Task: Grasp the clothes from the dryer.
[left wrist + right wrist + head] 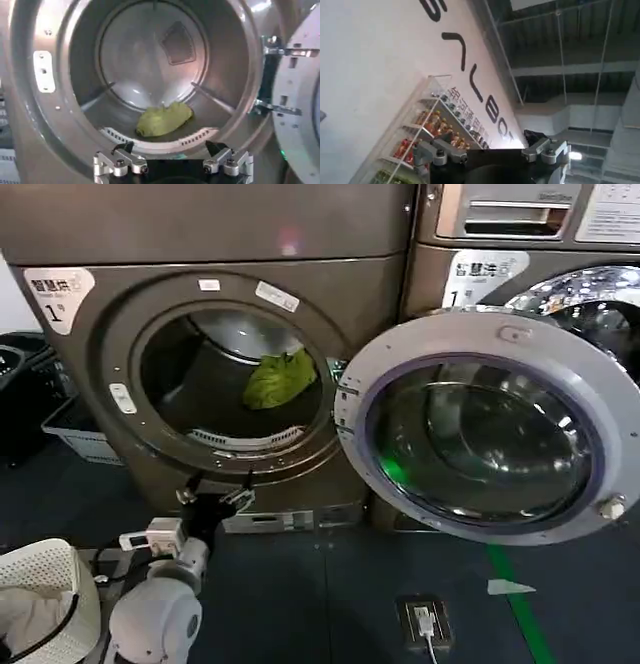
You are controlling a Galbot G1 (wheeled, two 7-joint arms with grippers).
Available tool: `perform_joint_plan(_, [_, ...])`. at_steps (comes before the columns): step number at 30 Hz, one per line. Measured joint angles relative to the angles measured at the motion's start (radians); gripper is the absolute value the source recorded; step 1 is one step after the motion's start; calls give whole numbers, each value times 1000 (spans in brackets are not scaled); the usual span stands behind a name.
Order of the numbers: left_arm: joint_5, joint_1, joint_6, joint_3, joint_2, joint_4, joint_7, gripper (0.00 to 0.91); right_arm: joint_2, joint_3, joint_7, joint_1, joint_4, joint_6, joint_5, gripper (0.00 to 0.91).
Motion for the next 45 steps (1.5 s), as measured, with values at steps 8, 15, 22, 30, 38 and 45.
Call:
perform_joint_plan(8, [-1,-8,0,0,2,3,0,907,2,3,-2,-1,1,0,0,907])
perform_joint_plan(15, [-1,-16,1,3,7,8,1,907,3,7,-1,-4,-1,0,0,907])
perform_joint_plan(22, [-1,-23,1,6,12,15,1,907,3,9,2,-6,-2,-2,0,907])
perform_joint_plan(30, [-3,-33,2,7,23,19,1,907,-1,9,1,-9,1,-2,1,907])
perform_joint_plan(38, [-3,-33,2,9,19,19,1,907,-1,11,1,-10,1,-3,2,907])
perform_joint_plan(45, [-3,-33,2,7,19,19,1,907,0,9,0,-6,0,-3,2,907])
